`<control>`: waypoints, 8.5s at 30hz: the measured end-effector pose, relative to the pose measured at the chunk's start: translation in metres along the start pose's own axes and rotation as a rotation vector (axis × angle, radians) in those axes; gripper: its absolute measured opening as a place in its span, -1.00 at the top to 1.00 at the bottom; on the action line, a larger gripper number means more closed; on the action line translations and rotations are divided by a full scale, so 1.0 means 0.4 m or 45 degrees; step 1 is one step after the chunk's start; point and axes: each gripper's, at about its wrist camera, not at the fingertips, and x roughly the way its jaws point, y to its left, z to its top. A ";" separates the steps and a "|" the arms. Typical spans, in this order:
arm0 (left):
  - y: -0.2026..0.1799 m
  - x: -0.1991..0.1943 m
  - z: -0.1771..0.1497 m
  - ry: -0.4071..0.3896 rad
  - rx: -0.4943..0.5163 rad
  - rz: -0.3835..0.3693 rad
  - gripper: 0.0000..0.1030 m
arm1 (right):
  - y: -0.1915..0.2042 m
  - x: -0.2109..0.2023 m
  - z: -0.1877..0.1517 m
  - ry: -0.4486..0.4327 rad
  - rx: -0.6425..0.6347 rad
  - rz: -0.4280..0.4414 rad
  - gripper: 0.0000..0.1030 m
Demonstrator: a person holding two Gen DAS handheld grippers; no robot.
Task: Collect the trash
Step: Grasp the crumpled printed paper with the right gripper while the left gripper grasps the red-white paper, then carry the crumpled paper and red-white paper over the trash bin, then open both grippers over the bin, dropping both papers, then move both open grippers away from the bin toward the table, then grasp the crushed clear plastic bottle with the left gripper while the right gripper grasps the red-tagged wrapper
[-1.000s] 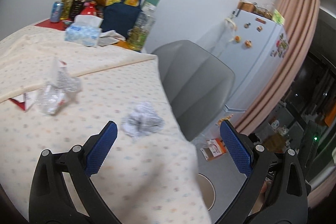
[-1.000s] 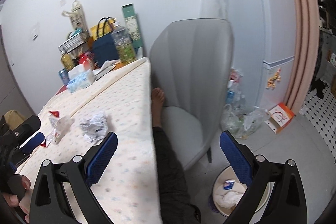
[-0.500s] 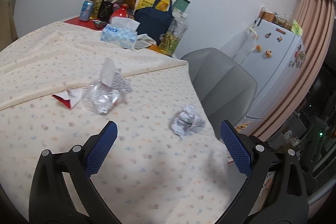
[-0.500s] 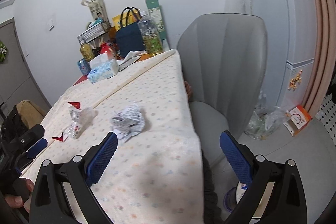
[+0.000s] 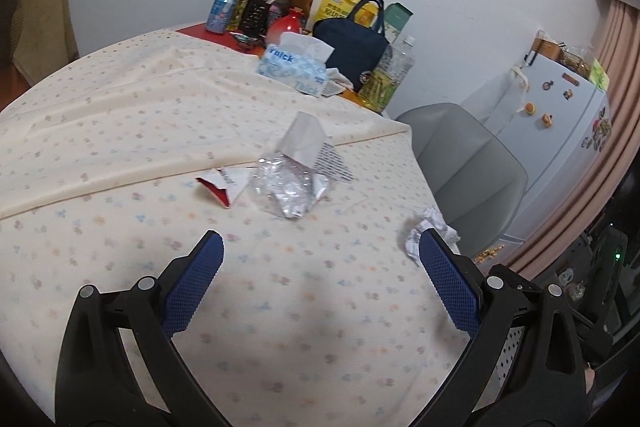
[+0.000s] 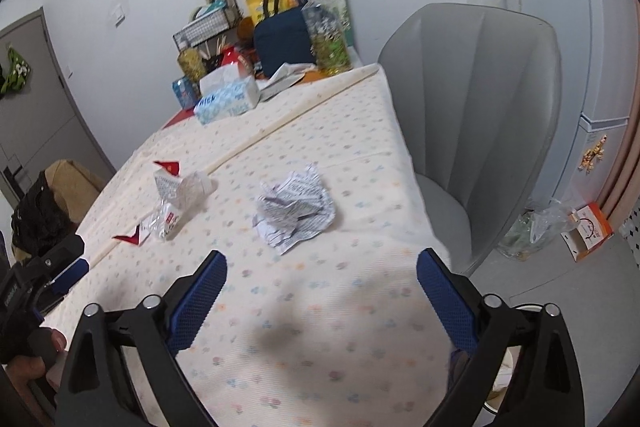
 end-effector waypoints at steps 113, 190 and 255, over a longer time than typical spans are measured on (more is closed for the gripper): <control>-0.556 0.254 -0.160 0.294 0.281 -0.269 0.62 | -0.491 -0.217 -0.080 -0.036 0.290 -0.314 0.06; -0.916 0.391 -0.385 0.568 0.461 -0.491 -0.89 | -0.872 -0.350 -0.197 -0.125 0.616 -0.515 -0.51; 0.170 0.018 0.085 -0.039 -0.241 0.136 -0.88 | 0.341 0.119 0.153 -0.027 -0.387 0.151 -0.51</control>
